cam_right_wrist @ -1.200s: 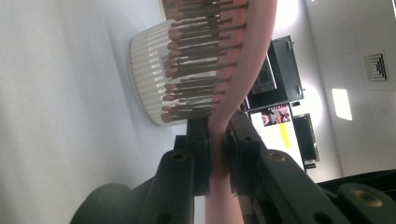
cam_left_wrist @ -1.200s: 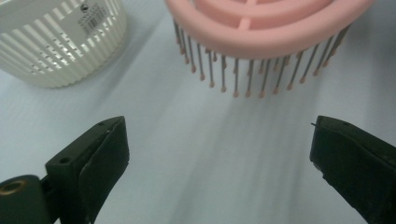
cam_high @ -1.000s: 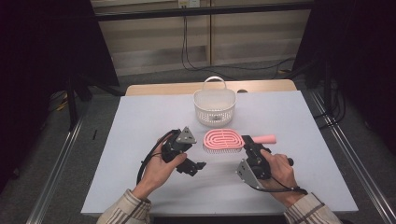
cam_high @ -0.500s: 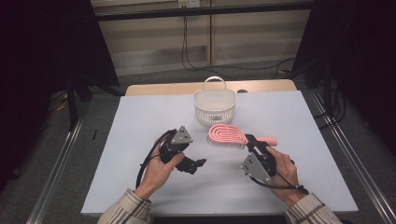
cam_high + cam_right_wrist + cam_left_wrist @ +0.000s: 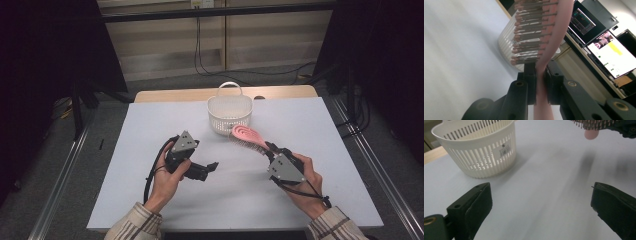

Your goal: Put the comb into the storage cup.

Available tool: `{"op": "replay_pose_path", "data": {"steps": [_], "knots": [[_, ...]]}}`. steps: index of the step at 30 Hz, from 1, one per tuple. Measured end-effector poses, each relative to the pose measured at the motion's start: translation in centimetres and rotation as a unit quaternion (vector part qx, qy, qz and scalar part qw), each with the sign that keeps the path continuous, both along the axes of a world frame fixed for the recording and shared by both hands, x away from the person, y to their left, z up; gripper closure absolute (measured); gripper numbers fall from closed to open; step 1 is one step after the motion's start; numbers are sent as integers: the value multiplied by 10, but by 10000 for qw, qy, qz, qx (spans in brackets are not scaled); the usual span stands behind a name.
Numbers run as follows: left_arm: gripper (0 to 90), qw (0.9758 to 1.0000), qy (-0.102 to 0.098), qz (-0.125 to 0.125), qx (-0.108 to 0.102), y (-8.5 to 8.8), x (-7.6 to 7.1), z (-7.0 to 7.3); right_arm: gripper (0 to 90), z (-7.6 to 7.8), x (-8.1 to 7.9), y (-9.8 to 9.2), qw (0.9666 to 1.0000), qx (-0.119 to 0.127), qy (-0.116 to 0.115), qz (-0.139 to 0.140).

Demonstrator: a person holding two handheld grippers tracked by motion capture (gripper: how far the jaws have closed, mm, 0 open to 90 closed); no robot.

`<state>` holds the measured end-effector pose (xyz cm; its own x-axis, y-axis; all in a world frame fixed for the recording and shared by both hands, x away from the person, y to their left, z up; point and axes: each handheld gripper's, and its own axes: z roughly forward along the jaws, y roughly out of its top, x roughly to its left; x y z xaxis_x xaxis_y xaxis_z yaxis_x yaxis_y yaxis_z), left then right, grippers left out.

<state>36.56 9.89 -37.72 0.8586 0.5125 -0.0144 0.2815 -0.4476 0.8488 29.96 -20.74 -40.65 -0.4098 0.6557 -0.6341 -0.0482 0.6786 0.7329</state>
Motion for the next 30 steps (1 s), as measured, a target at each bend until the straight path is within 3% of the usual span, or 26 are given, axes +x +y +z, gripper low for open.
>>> {"op": "replay_pose_path", "data": {"steps": [5, 8, 10, 13, 18, 30], "knots": [[40, 9998, -93, -4, -182, 2, -1, 0, 814, 2, 2, -5, 9984, 517, 216, 53], [40, 9997, -43, -8, -233, 3, 0, -1, 814, 3, 3, -8, 9958, 835, 369, 106], [40, 9995, -112, 57, -281, 5, 0, -1, 814, 3, 3, -10, 9930, 1052, 520, 134], [39, 9992, -83, 58, -396, 7, 2, -2, 814, 3, 5, -12, 9874, 1398, 718, 176], [40, 9985, -164, 71, -521, 8, 1, -1, 814, 3, 7, -16, 9746, 1976, 994, 360], [26, 9952, -446, 24, -874, 4, -3, 3, 814, 2, 8, -19, 9540, 2620, 1238, 763]]}}
